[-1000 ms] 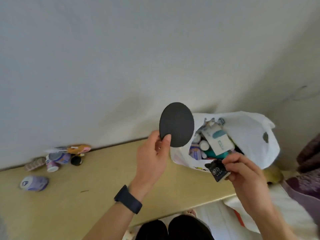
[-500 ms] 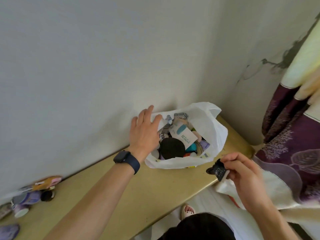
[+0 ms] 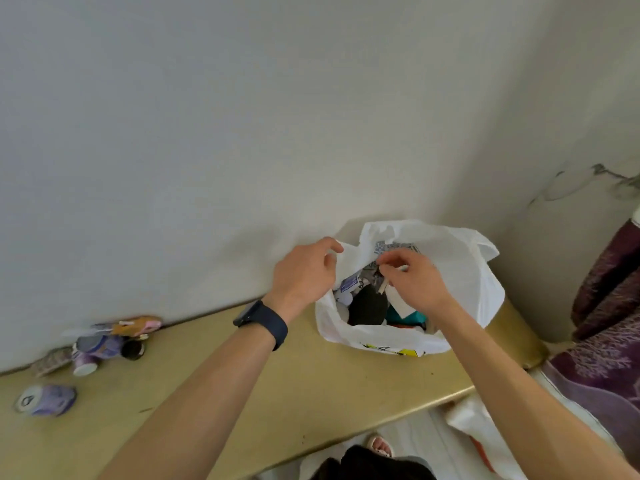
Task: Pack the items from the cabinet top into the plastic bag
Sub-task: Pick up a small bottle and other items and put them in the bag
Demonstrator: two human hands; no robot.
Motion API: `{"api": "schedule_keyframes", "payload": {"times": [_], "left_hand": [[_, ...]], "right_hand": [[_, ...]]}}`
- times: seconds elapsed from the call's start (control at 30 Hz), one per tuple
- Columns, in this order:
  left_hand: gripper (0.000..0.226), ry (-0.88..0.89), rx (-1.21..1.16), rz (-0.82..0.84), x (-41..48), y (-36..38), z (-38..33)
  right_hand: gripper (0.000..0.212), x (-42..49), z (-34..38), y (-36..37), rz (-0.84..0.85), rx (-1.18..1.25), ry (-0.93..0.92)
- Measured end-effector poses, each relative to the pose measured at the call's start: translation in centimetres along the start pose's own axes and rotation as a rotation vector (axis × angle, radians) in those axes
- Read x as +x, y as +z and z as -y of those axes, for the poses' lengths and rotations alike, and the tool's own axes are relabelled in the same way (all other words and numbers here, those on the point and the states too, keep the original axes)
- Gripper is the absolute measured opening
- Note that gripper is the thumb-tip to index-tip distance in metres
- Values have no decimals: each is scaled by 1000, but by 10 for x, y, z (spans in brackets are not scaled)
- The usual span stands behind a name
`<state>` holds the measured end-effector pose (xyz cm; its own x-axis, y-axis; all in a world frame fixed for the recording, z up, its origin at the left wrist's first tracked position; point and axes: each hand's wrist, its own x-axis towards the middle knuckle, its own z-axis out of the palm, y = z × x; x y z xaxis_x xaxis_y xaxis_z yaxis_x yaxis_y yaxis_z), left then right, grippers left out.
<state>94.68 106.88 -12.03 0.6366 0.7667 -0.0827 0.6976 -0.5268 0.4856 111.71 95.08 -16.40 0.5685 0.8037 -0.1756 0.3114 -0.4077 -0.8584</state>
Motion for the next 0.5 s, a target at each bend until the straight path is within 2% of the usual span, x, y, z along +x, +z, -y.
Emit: {"api": "schedule_keyframes", "payload": {"times": [0.1, 0.2, 0.27, 0.37, 0.5], "left_hand": [[29, -12, -75, -14, -5, -3, 6], [26, 0, -196, -8, -10, 1, 17], [23, 15, -321, -32, -14, 3, 26], [25, 0, -392, -164, -24, 9, 46], [30, -172, -381, -212, -50, 23, 97]], "right_hand": [[20, 15, -22, 13, 26, -272, 77], [28, 3, -36, 17, 60, -360, 183], [23, -9, -30, 13, 41, -317, 127], [14, -27, 2, 7, -18, -140, -18], [15, -50, 64, 14, -14, -30, -247]]}}
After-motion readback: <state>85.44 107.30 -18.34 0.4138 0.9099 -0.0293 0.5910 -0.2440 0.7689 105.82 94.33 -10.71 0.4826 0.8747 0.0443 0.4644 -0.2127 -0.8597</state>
